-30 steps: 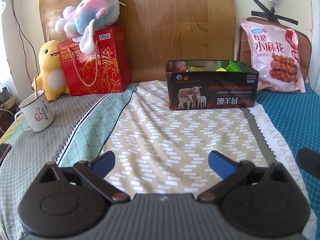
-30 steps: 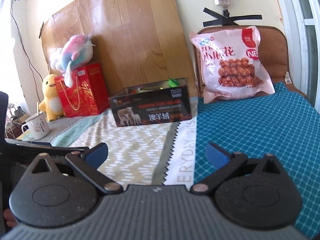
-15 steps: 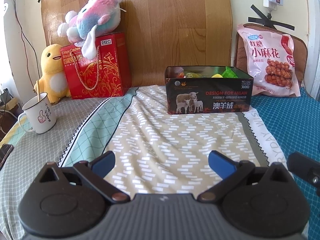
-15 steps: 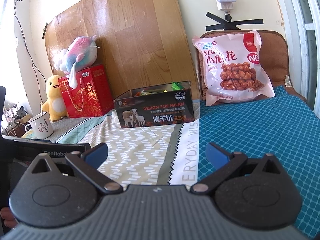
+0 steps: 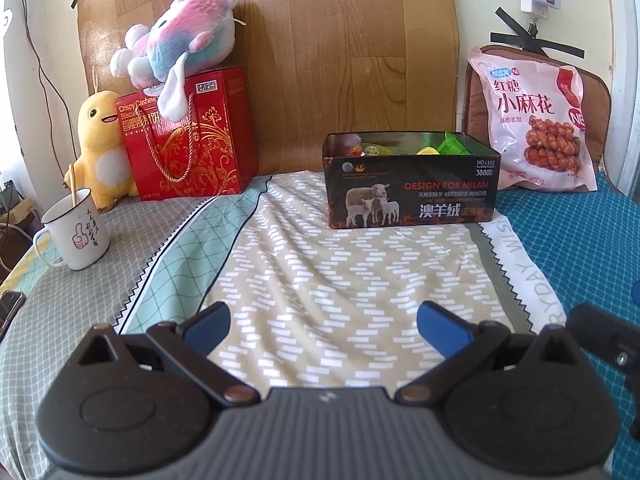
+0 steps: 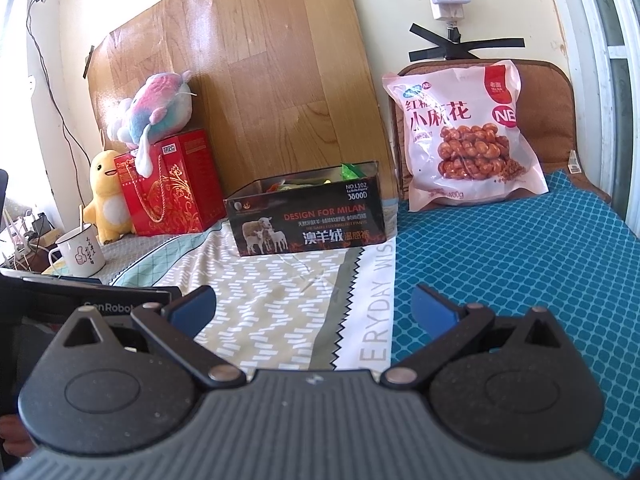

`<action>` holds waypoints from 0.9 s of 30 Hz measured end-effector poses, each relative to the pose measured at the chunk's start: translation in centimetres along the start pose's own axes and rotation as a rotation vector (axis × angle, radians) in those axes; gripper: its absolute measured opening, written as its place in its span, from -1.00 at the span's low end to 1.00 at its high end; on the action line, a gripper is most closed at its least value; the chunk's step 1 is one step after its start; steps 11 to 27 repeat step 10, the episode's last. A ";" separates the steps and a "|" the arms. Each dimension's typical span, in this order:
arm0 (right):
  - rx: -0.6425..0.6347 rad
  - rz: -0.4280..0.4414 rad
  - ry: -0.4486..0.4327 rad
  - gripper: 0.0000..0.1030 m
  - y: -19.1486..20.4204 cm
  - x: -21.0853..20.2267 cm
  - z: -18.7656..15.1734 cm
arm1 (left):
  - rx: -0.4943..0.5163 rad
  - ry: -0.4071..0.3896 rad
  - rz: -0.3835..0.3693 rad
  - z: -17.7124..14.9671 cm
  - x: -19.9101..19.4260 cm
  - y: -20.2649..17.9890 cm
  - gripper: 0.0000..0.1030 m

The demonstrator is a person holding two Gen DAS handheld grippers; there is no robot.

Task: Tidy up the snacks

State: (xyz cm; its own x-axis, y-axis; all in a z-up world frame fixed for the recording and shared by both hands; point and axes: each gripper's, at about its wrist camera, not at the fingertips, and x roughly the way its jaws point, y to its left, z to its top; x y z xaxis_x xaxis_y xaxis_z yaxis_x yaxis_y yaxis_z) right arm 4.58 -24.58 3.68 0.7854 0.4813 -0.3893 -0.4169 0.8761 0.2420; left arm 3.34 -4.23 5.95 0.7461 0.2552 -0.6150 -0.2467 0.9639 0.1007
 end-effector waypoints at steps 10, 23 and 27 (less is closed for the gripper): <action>-0.002 -0.005 0.009 1.00 -0.3 0.5 -0.1 | 0.018 0.006 -0.051 0.3 0.5 -0.6 1.00; -0.002 -0.005 0.009 1.00 -0.3 0.5 -0.1 | 0.018 0.006 -0.051 0.3 0.5 -0.6 1.00; -0.002 -0.005 0.009 1.00 -0.3 0.5 -0.1 | 0.018 0.006 -0.051 0.3 0.5 -0.6 1.00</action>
